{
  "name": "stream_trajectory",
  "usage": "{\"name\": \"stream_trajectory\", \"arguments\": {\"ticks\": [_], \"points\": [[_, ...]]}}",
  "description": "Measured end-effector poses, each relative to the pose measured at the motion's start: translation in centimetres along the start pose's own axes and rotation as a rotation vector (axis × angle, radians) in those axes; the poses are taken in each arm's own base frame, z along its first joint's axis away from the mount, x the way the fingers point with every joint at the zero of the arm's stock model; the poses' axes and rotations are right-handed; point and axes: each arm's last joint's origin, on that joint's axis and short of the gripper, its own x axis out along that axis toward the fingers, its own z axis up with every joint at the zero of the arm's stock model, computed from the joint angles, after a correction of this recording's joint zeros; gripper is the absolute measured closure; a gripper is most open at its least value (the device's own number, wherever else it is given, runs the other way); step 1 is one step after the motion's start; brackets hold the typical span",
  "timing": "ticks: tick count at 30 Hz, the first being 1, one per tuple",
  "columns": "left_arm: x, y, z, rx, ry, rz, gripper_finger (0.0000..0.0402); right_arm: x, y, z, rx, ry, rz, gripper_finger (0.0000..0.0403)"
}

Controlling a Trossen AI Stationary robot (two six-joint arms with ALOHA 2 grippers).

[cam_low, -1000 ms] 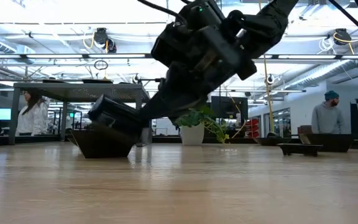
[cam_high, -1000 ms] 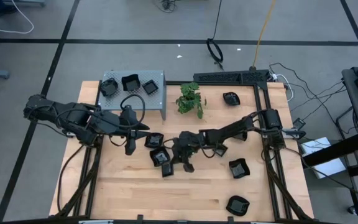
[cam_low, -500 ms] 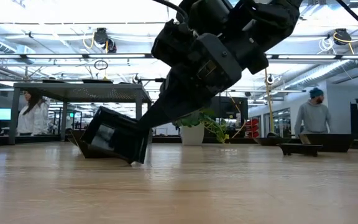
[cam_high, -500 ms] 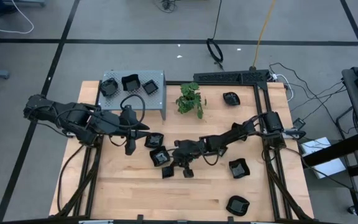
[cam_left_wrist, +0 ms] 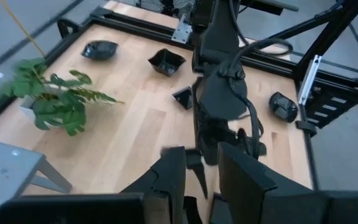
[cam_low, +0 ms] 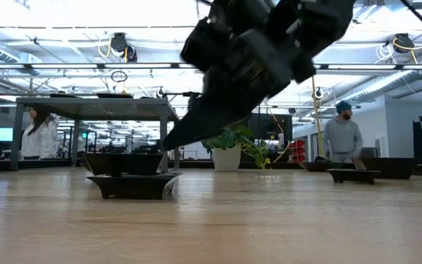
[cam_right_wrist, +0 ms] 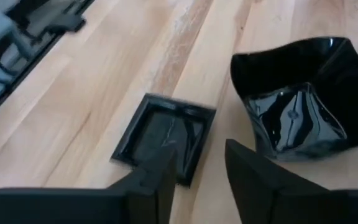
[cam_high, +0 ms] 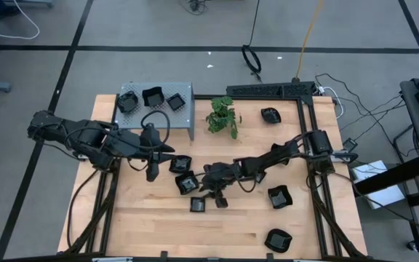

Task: Pick & Place Mini shaped plates
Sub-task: Move the black square plate to the center of the table

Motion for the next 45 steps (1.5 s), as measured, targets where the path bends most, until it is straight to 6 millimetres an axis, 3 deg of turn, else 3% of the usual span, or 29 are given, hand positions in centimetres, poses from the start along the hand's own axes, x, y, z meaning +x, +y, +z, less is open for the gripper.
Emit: {"name": "stream_trajectory", "arguments": {"ticks": [4,9,14,19,24,28,33,45], "points": [[0.0,0.0,-0.3,-0.014,0.042,-0.033,0.0305,-1.9,0.7,1.1,-0.028,0.038,-0.005,0.0265],[0.1,0.0,-0.8,-0.039,0.104,-0.034,0.0305,-5.6,2.2,1.2,0.007,0.207,-0.066,0.0275],[0.0,0.0,-0.9,-0.038,0.108,-0.026,0.0305,-10.1,3.7,-0.5,0.074,0.443,-0.221,0.0277],[0.1,0.1,-0.8,-0.038,0.101,-0.018,0.0305,-12.7,4.7,-2.5,0.254,0.425,-0.35,0.026],[0.1,0.1,-0.8,-0.038,0.099,-0.018,0.0305,-13.5,5.2,-5.8,0.253,0.422,-0.503,0.0233],[0.1,0.1,-0.8,-0.037,0.091,-0.002,0.0305,-13.0,5.7,-7.7,0.246,0.4,-0.489,0.022],[0.1,0.1,-0.8,-0.037,0.09,-0.002,0.0305,-13.0,6.1,-9.0,0.216,0.41,-0.52,0.0218],[0.1,0.1,-0.8,-0.039,0.089,-0.002,0.0305,-12.6,6.2,-9.6,0.243,0.429,-0.567,0.0221]]}}
